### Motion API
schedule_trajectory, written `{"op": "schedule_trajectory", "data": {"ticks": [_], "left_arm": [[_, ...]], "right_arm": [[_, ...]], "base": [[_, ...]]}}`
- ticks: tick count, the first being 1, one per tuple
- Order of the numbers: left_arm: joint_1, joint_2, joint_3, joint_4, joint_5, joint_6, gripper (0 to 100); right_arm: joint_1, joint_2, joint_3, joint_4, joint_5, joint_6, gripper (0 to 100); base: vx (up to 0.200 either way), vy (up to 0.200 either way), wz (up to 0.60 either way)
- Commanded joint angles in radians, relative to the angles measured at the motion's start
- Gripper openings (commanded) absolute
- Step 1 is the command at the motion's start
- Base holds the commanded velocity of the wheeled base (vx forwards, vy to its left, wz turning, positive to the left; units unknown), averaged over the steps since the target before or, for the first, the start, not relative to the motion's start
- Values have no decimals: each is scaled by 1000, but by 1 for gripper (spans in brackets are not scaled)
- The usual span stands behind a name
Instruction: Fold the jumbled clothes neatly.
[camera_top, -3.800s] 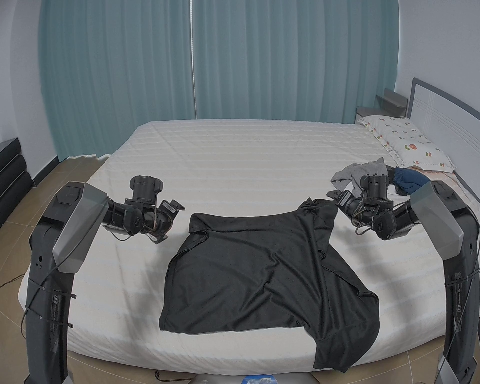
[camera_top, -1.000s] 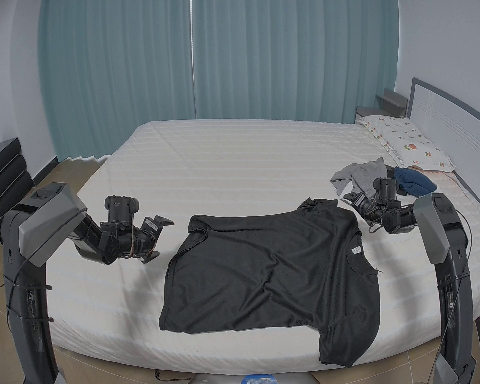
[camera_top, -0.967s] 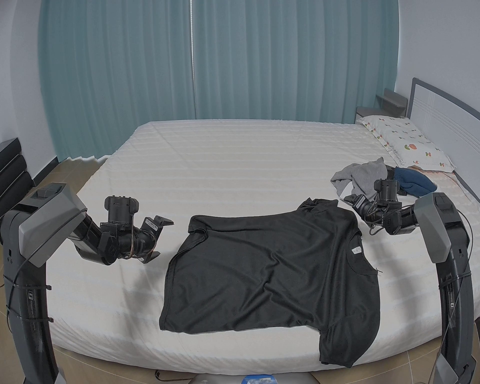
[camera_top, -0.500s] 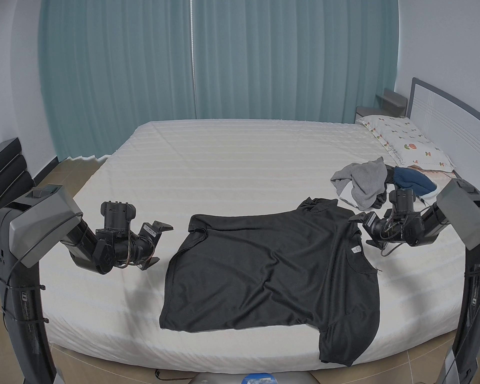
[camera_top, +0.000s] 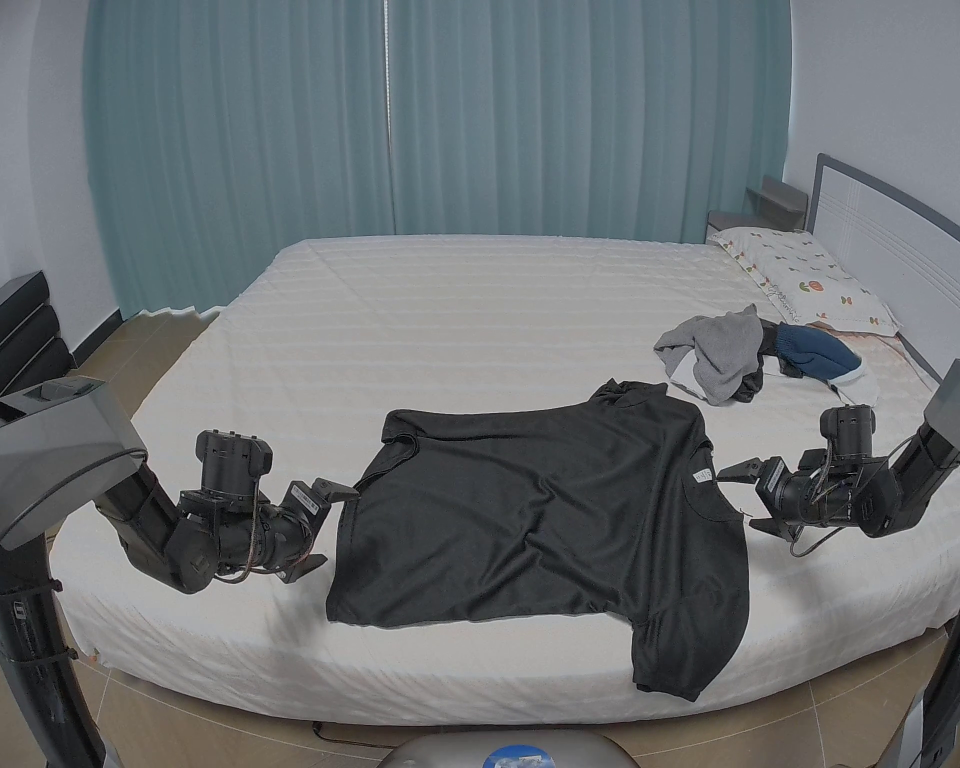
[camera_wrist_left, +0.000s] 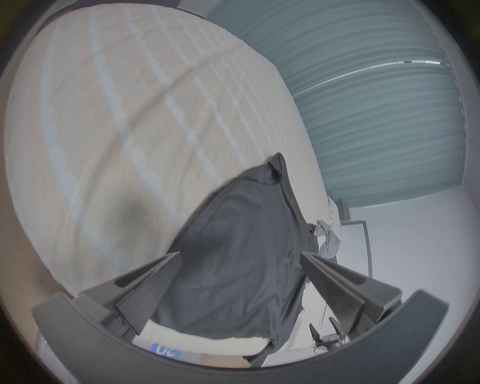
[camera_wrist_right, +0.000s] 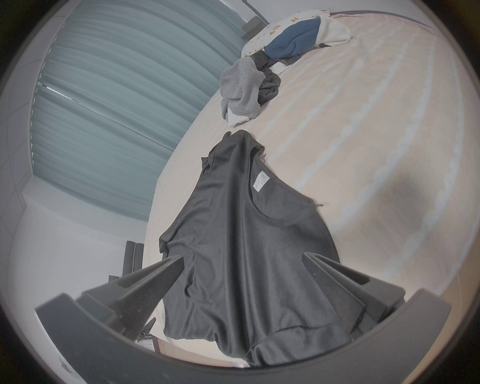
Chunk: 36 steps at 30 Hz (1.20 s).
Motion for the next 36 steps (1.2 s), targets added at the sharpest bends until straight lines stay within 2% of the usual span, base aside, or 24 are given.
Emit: {"op": "schedule_trajectory", "data": {"ticks": [1, 7, 13, 24, 29, 36], "left_arm": [[-46, -42, 53, -13, -1, -2, 100], [-57, -46, 58, -13, 2, -7, 100], [-57, -62, 64, -13, 8, -7, 100], [-32, -164, 168, -7, 17, 26, 100], [3, -174, 272, -13, 22, 167, 100], [58, -134, 291, -11, 41, 188, 100]], "right_arm": [[7, -25, 34, -2, 2, 2, 100], [4, -25, 48, -29, 0, 9, 100], [9, 13, 72, -74, 2, 65, 100], [13, 2, 118, -87, 2, 62, 100], [35, -2, 151, -87, 3, 56, 100], [64, -9, 181, -87, -1, 52, 100]], "base": [[0, -200, 0], [0, -200, 0], [0, -200, 0], [0, 0, 0], [0, 0, 0], [0, 0, 0]]}}
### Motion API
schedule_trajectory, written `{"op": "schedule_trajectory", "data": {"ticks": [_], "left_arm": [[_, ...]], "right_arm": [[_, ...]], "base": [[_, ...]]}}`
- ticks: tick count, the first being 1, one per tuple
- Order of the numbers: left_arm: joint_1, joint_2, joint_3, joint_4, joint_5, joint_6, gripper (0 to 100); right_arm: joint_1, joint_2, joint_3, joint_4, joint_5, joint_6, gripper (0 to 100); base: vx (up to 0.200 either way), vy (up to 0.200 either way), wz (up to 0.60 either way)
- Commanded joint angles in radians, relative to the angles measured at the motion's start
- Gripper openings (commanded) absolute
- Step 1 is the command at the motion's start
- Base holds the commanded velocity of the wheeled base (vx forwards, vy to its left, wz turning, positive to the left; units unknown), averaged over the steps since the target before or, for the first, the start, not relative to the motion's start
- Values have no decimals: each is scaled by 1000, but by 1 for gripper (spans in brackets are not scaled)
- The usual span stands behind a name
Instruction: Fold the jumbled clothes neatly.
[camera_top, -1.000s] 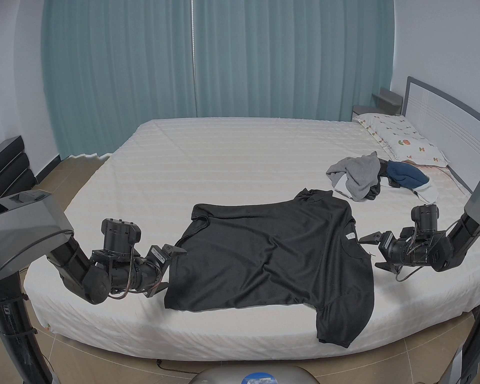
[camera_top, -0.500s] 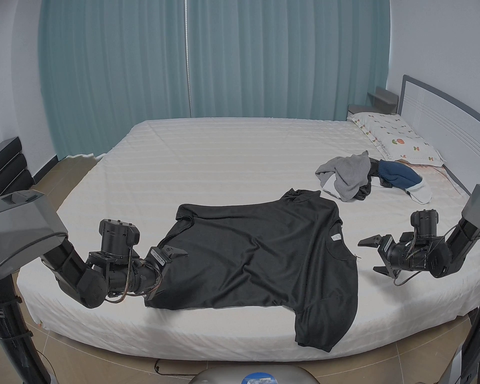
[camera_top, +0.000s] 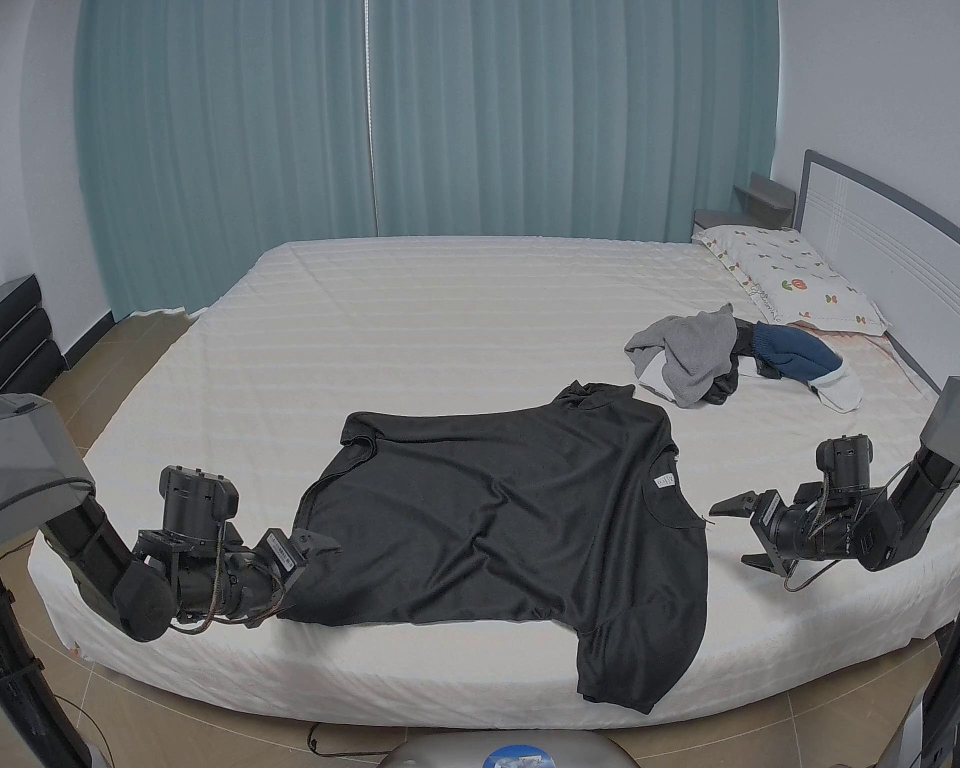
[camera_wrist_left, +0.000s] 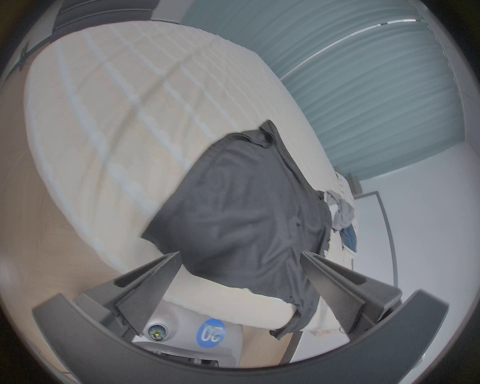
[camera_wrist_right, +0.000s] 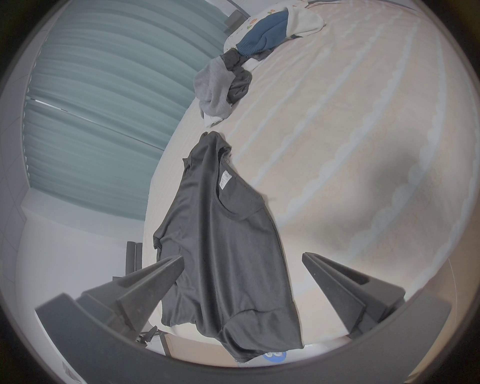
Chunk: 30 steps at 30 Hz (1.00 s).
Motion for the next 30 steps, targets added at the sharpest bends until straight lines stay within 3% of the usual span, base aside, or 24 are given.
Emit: {"op": "schedule_trajectory", "data": {"ticks": [1, 11, 21, 22, 30], "left_arm": [[34, 43, 15, -1, 5, 6, 100], [31, 167, -23, -18, 124, 72, 100], [28, 219, -32, -99, 136, 74, 100], [21, 230, -38, -106, 139, 75, 0], [31, 224, -41, -106, 139, 69, 0]], "right_arm": [[23, -2, 25, 0, -1, -5, 100], [38, 9, 41, 2, -9, -37, 100], [38, 10, 48, 2, -11, -51, 100], [44, 16, 57, 2, -11, -71, 100], [86, 81, 53, 2, -14, -115, 100]], "base": [[0, 0, 0], [0, 0, 0], [0, 0, 0], [0, 0, 0], [0, 0, 0]]}}
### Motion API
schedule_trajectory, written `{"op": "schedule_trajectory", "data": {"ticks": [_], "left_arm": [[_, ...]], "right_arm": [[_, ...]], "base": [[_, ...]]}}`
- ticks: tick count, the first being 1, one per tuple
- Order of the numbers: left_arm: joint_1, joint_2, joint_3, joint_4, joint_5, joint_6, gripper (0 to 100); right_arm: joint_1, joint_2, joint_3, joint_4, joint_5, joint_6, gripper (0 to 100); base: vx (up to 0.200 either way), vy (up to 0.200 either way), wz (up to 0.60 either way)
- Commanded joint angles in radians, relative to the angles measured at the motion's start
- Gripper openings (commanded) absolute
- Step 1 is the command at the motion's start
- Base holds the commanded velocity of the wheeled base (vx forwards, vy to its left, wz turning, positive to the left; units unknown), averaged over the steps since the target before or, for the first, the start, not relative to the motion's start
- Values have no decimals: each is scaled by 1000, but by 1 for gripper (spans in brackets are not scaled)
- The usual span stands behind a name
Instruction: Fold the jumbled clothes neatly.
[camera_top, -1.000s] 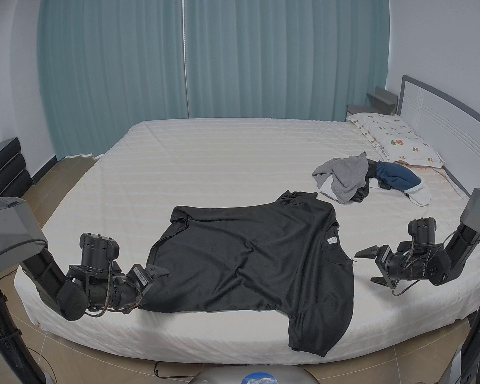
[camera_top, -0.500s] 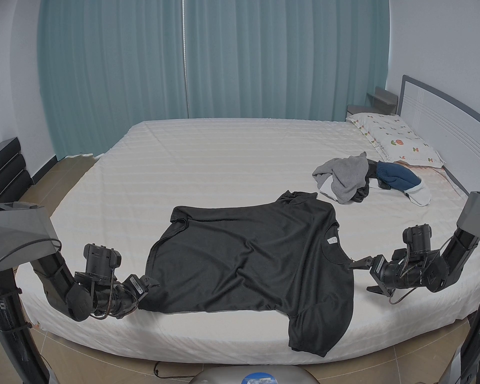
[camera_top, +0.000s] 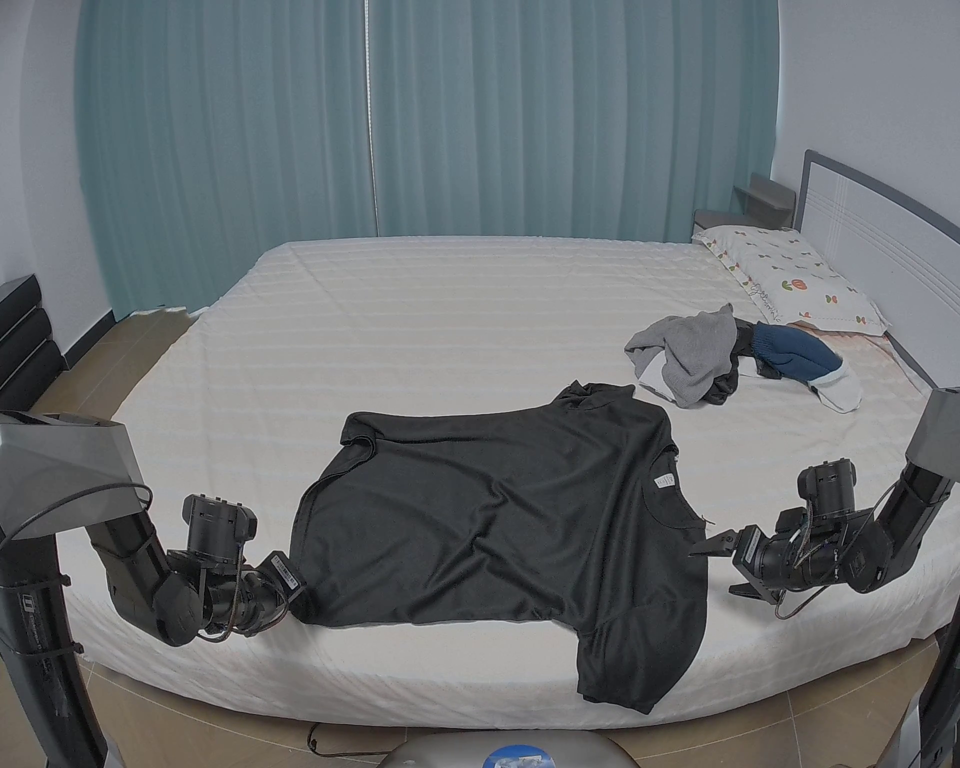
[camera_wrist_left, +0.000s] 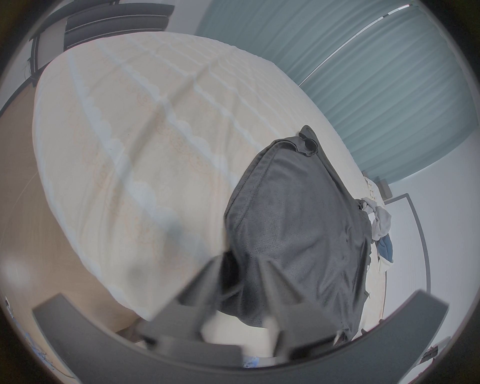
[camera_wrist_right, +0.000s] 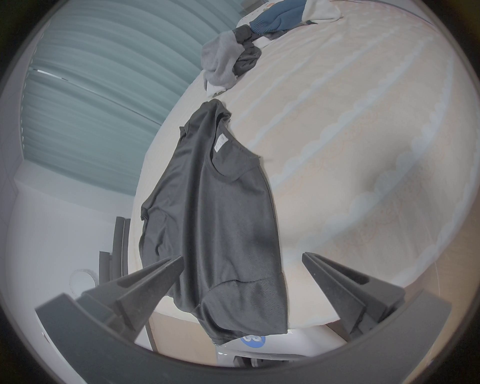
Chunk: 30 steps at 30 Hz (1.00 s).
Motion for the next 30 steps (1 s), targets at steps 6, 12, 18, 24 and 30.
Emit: {"op": "schedule_trajectory", "data": {"ticks": [6, 12, 18, 24, 30], "left_arm": [[33, -37, 3, 3, 0, -6, 0], [50, -63, 6, 3, 0, -6, 0], [51, -70, 8, 3, 0, -7, 0], [69, -72, 2, 3, 0, -7, 0], [77, -72, 0, -13, -1, -49, 0]], "right_arm": [[46, 93, -49, 0, -4, -5, 100], [46, 139, -97, 6, -50, -8, 100], [40, 170, -155, 0, -98, -14, 0], [21, 150, -230, 0, -99, -11, 0], [9, 181, -327, 9, -99, -11, 0]], "base": [[0, 0, 0], [0, 0, 0], [0, 0, 0], [0, 0, 0], [0, 0, 0]]}}
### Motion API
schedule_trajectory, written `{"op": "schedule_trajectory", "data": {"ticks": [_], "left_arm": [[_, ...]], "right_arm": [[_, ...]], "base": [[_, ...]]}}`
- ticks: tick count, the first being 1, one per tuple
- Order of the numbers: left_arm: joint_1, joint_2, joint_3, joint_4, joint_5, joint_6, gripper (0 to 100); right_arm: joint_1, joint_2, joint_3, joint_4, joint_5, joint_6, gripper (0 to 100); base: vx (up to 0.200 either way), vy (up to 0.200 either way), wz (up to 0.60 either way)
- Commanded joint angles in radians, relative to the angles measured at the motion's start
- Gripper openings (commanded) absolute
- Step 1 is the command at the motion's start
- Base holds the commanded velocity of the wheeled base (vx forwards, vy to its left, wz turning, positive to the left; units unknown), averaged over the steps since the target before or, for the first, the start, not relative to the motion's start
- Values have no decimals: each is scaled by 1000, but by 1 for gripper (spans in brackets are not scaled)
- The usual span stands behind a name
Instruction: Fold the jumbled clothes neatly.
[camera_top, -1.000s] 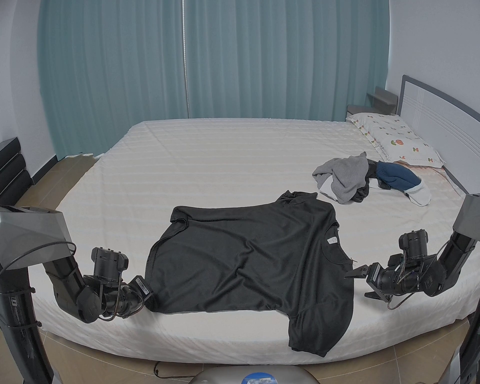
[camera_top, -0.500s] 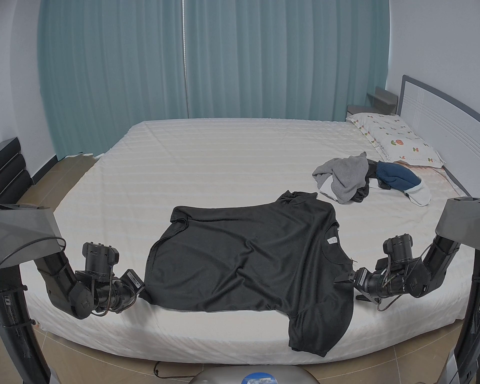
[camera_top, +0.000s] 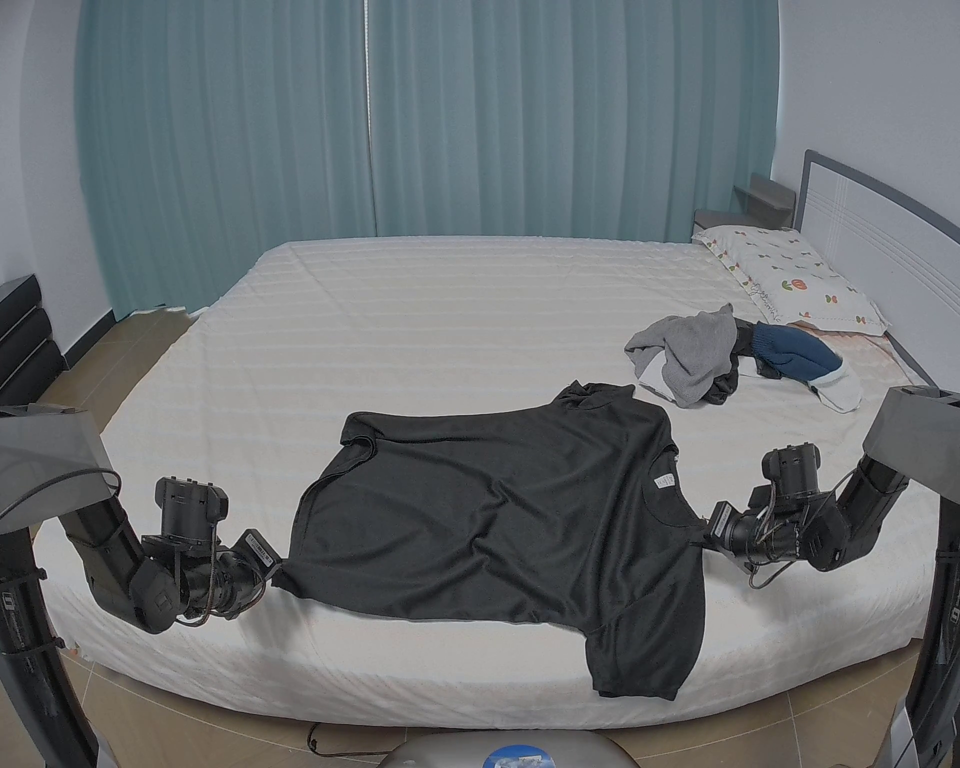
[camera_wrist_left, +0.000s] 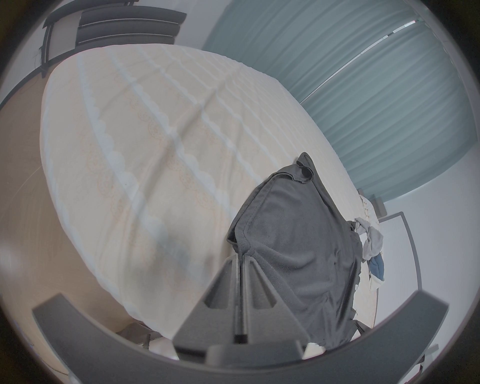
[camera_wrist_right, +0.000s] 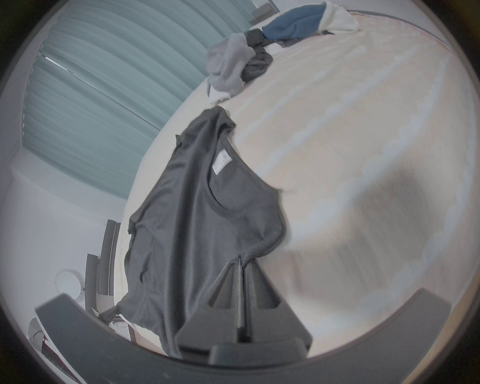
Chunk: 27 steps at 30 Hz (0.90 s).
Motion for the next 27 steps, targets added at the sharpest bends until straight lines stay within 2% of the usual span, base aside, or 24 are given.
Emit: {"op": "schedule_trajectory", "data": {"ticks": [1, 7, 8, 16, 17, 23, 24, 25, 26, 27], "left_arm": [[8, -1, -2, -18, -1, -20, 0], [13, 2, -2, -28, -1, -20, 0], [13, 2, -2, -28, -1, -20, 0], [15, 2, 1, -28, -2, -20, 0], [16, 2, 1, -28, -2, -20, 0], [15, 1, 7, -28, -4, -20, 0], [15, 2, 9, -28, -4, -20, 0], [15, 2, 9, -28, -4, -20, 0], [15, 1, 11, -28, -4, -20, 0], [13, 1, 12, -29, -4, -20, 0]], "right_arm": [[-10, 35, -76, 3, 0, 0, 0], [-9, 83, -121, -5, 2, -4, 0], [-9, 88, -125, -5, 2, -4, 100], [-23, 6, -35, -5, 31, -10, 100], [-38, -28, 10, -5, 75, -43, 100], [-79, -57, 131, -5, 138, -185, 100], [-79, -66, 174, -5, 171, -214, 100], [-79, -66, 174, -5, 171, -214, 100], [-75, -70, 215, -7, 215, -253, 100], [-70, -70, 226, -7, 221, -263, 100]], "base": [[0, 0, 0], [0, 0, 0], [0, 0, 0], [0, 0, 0], [0, 0, 0], [0, 0, 0], [0, 0, 0], [0, 0, 0], [0, 0, 0], [0, 0, 0]]}}
